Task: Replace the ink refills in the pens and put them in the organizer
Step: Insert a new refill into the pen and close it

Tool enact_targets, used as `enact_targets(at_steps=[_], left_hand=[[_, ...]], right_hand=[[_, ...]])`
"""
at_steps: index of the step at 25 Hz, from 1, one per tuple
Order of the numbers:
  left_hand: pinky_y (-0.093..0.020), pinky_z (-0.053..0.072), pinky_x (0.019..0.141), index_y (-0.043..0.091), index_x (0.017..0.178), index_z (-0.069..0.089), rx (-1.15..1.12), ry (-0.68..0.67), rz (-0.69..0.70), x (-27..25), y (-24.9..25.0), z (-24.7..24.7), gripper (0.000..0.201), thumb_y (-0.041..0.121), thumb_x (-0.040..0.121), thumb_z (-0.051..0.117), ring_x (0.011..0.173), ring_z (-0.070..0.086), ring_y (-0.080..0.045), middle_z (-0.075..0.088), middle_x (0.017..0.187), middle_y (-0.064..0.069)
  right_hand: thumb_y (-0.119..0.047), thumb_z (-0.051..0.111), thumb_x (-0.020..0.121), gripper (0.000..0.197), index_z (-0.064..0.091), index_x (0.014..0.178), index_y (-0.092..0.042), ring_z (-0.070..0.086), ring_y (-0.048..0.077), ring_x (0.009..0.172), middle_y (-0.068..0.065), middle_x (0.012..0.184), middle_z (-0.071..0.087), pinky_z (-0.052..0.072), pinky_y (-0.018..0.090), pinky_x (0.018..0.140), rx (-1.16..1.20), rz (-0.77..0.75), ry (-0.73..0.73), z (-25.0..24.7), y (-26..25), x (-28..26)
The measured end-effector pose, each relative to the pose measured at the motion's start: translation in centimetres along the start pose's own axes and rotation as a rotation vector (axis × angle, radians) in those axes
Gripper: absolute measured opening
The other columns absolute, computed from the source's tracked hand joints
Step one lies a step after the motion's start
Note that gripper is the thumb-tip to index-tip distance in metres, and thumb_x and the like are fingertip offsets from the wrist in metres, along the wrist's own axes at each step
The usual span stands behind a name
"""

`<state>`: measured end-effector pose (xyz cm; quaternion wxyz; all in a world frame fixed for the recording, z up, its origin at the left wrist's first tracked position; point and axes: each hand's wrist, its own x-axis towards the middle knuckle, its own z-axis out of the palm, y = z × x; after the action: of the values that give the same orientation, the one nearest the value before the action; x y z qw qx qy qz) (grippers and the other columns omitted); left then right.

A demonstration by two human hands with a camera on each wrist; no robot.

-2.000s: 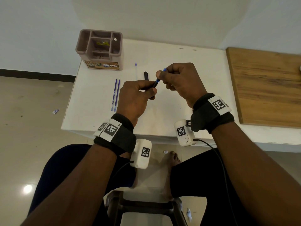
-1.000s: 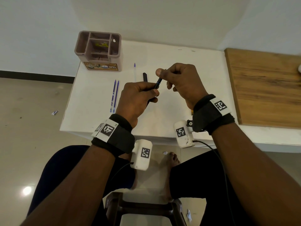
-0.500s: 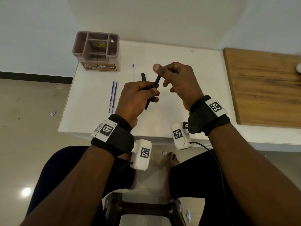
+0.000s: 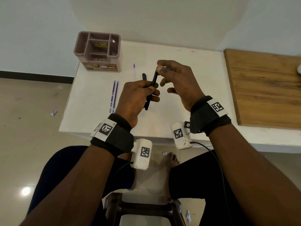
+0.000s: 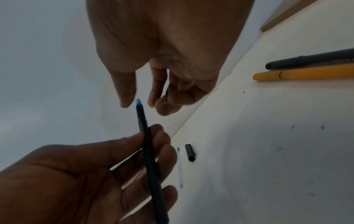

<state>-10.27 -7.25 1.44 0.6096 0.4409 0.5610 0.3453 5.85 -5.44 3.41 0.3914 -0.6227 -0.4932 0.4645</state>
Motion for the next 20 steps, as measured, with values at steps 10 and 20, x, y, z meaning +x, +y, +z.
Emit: enact_targets(at_steps=[10,20], left_hand=[[-0.042,0.057,0.101,0.011,0.12,0.074,0.06,0.036,0.058,-0.2,-0.6,-0.3,0.022,0.014,0.102,0.063,0.091,0.079,-0.019,0.08,0.1,-0.006],[-0.02,0.053,0.069,0.011,0.118,0.074,0.169,0.163,-0.052,0.1,-1.6,-2.2,0.021,0.018,0.1,0.067,0.083,0.08,-0.015,0.079,0.101,-0.005]], right_hand=[[-0.02,0.07,0.099,0.018,0.081,0.11,-0.011,0.067,0.008,0.074,0.008,0.09,0.077,0.06,0.032,0.073,-0.144,-0.196,0.034,0.8,1.1,0.6],[-0.04,0.062,0.102,0.032,0.079,0.101,-0.012,0.074,0.01,0.074,-0.001,0.091,0.079,0.059,0.028,0.071,-0.153,-0.026,0.08,3.4,1.3,3.9]])
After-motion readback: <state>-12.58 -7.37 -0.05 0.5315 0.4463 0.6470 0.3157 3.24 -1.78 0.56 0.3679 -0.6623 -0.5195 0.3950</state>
